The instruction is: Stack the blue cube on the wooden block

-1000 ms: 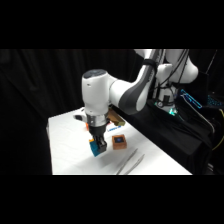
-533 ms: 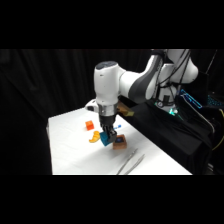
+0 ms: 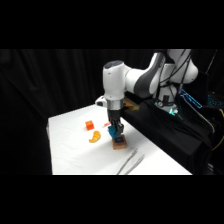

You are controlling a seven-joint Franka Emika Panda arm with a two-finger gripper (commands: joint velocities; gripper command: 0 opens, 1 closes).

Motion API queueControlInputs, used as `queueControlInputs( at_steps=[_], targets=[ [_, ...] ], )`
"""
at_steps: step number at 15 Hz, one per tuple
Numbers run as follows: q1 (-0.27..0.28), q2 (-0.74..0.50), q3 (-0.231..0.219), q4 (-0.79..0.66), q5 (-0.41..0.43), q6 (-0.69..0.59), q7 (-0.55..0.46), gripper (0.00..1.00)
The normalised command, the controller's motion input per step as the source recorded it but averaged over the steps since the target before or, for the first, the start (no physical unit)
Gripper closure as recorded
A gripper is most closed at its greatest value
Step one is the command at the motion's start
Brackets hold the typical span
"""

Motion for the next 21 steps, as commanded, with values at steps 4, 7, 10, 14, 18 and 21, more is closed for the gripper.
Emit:
queueControlInputs(
  at_steps=[4,7,10,14,18,21],
  targets=[
    [-0.11,-0.22,0.108,-0.32,0.178,0.18,-0.13,0.77],
    [-0.085,-0.11,0.115,-0.24,0.173,0.24,-0.13,0.77],
    [-0.068,-0.02,0.101,-0.17,0.136,0.3,-0.12,0.77],
    [-0.055,0.07,0.086,-0.09,0.129,0.34,-0.09,0.77],
    [-0.014,0.11,0.04,-0.03,0.037,0.32,-0.02,0.77],
    [0.025,0.09,0.008,0.01,0.001,0.25,0.02,0.77]
  ],
)
